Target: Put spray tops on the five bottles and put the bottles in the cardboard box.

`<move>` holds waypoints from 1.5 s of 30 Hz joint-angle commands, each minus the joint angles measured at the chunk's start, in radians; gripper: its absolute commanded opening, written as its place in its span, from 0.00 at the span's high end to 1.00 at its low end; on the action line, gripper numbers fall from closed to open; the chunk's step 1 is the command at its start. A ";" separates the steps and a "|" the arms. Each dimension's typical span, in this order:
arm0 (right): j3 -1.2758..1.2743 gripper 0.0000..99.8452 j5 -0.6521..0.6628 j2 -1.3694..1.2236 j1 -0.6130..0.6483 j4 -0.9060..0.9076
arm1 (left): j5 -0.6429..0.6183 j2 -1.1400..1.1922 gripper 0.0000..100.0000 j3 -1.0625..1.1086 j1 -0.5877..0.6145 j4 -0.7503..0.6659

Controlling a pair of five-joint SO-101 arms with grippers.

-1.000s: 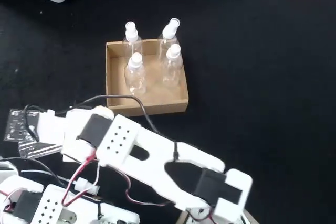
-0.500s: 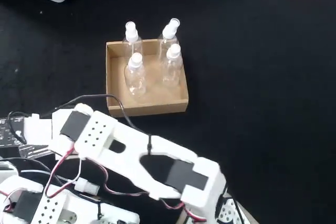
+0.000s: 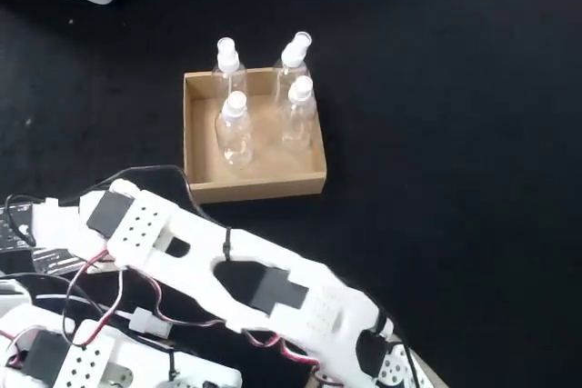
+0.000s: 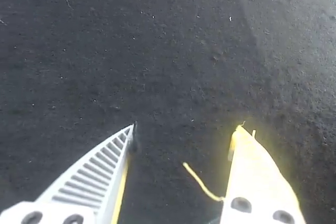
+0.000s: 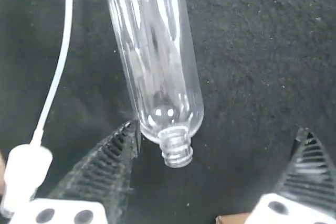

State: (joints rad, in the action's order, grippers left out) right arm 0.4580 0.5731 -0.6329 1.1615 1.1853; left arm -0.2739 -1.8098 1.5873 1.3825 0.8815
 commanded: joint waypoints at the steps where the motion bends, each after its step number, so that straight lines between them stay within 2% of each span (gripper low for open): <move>1: 0.113 0.61 0.011 -0.027 0.020 -0.021 | 0.000 -0.012 0.73 -0.015 0.012 0.002; 10: 0.213 0.61 0.011 -0.154 0.018 -0.021 | 0.003 -0.012 0.73 -0.015 0.012 0.002; 17: 0.231 0.61 0.011 -0.156 0.018 -0.008 | 0.005 -0.012 0.73 -0.013 0.012 0.002; 25: 0.275 0.61 0.132 -0.137 0.032 0.084 | 0.005 -0.012 0.73 -0.013 0.012 0.002; 37: 0.271 0.61 0.261 -0.139 0.035 0.044 | 0.005 -0.012 0.73 -0.013 0.013 -0.003; 45: 0.325 0.61 0.275 -0.211 0.037 0.041 | 0.000 -0.012 0.73 -0.012 0.039 -0.005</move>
State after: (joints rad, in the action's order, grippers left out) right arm 0.6928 0.8401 -0.8355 1.1646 1.2605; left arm -0.2770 -1.8098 1.5873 1.4116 0.8815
